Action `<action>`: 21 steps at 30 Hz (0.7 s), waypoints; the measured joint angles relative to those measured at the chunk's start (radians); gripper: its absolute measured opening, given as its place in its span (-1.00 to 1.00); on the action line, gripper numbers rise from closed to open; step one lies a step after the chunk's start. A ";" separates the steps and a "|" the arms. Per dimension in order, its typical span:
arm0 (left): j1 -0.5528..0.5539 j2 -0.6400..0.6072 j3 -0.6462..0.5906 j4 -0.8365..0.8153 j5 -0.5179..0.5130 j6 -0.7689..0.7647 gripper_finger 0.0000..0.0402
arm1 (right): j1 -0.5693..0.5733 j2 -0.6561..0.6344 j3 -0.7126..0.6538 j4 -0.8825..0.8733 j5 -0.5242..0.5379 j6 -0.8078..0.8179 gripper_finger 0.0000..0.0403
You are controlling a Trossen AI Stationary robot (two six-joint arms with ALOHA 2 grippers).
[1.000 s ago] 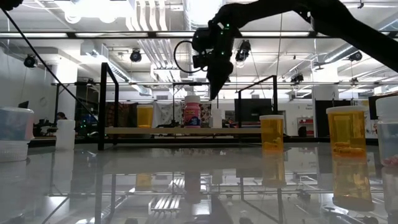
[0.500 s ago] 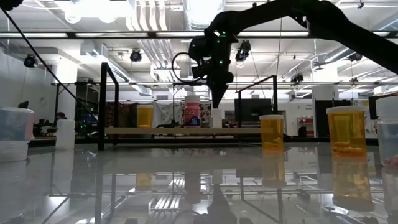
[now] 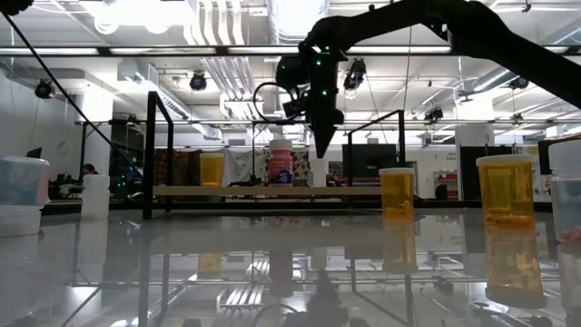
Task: Pick and place medicine bottles onto shelf by color
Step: Put the left blue pill bottle on the shelf
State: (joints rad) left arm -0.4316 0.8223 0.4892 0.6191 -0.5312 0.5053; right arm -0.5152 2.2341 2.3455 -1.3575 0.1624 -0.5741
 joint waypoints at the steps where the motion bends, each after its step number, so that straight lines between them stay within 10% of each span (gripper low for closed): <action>1: 0.000 0.000 0.000 0.000 0.000 0.000 -0.94 | 0.000 0.000 0.000 -0.002 0.017 0.000 -0.94; 10: 0.000 0.000 0.000 0.000 0.000 0.000 -0.94 | 0.003 -0.004 0.000 0.001 -0.174 0.040 -0.94; 21: 0.000 0.000 0.000 0.000 0.000 0.000 -0.94 | 0.000 0.008 -0.002 0.002 -0.162 0.043 -0.94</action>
State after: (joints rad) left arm -0.4316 0.8223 0.4890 0.6189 -0.5311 0.5056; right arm -0.5151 2.2424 2.3430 -1.3559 0.0005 -0.5316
